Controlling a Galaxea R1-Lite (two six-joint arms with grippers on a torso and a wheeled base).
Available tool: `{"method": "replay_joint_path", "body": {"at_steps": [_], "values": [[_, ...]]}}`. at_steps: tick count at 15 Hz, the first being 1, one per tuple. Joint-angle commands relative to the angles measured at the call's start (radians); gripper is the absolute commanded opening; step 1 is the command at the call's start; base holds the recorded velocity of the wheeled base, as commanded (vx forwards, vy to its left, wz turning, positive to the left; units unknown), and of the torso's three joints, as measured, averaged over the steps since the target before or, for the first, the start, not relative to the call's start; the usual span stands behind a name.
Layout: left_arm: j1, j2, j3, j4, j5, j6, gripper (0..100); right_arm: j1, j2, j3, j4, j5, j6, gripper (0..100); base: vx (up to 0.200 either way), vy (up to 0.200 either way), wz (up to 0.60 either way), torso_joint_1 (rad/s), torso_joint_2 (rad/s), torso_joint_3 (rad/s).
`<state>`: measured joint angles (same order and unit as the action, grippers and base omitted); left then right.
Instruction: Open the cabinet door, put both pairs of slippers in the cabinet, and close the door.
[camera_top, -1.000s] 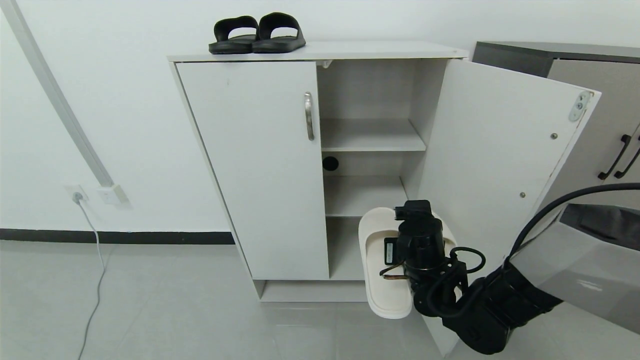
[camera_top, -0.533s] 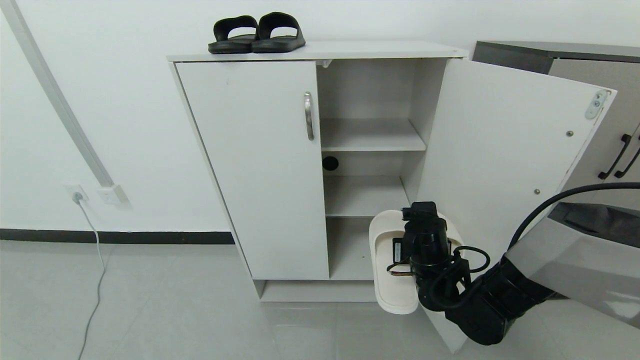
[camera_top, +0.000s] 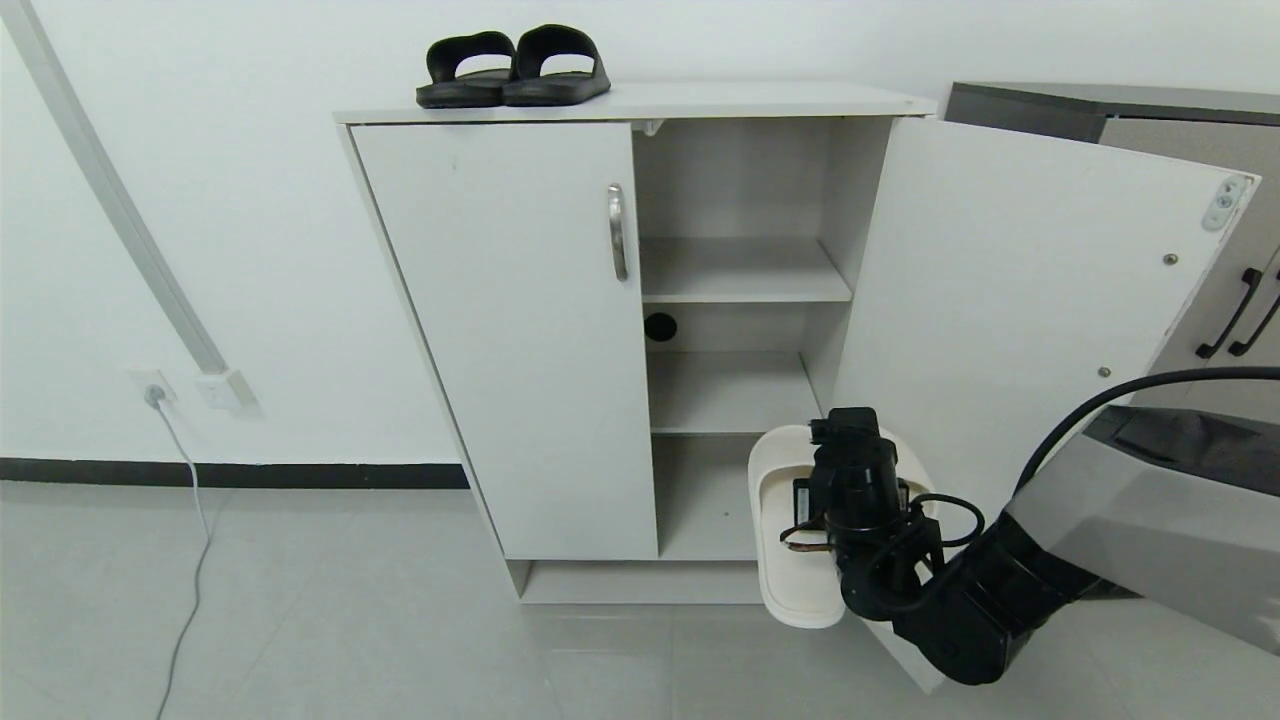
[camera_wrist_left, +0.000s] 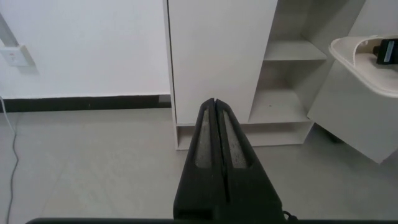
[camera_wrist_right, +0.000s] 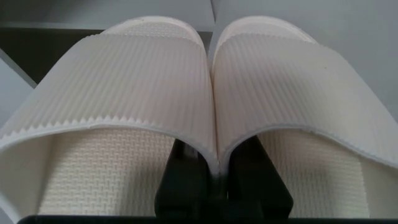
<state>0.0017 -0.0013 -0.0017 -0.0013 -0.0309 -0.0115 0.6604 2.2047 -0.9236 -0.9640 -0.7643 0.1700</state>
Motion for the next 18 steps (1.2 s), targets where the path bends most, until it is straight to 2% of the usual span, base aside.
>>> {"method": "replay_joint_path", "body": {"at_steps": [1, 2, 4, 5, 7, 13, 18], "values": [[0.0, 0.001, 0.0, 0.0, -0.001, 0.001, 0, 0.005, 0.0, -0.001, -0.002, 0.002, 0.0, 0, 0.0, 0.0, 0.0, 0.0, 0.0, 0.0], [0.0, 0.001, 0.0, 0.0, -0.001, 0.001, 0, 0.024, -0.003, -0.008, -0.002, 0.002, 0.0, 0, 0.0, 0.0, 0.0, 0.0, 0.0, 0.0], [0.0, 0.001, 0.0, 0.0, -0.001, 0.002, 0, 0.094, 0.013, -0.058, -0.001, 0.085, -0.001, 0, 0.0, 0.0, 0.0, 0.0, 0.0, 0.0], [0.0, 0.001, 0.0, 0.0, -0.001, 0.002, 0, 0.1, 0.05, -0.109, 0.001, 0.105, -0.001, 0, 0.0, 0.0, 0.0, 0.0, 0.0, 0.0], [0.0, 0.001, 0.0, 0.0, -0.001, 0.004, 0, 0.088, 0.11, -0.212, 0.033, 0.105, 0.005, 0, 0.0, 0.0, 0.0, 0.0, 0.0, 0.0], [0.0, 0.001, 0.0, 0.0, -0.001, 0.005, 0, 0.076, 0.173, -0.279, 0.128, 0.105, 0.072, 0, 0.0, 0.0, 0.0, 0.0, 0.0, 0.0], [0.0, 0.001, 0.0, 0.0, -0.001, 0.005, 0, 0.076, 0.176, -0.287, 0.133, 0.103, 0.077, 0, 0.0, 0.0, 0.0, 0.0, 0.0, -0.023]]}}
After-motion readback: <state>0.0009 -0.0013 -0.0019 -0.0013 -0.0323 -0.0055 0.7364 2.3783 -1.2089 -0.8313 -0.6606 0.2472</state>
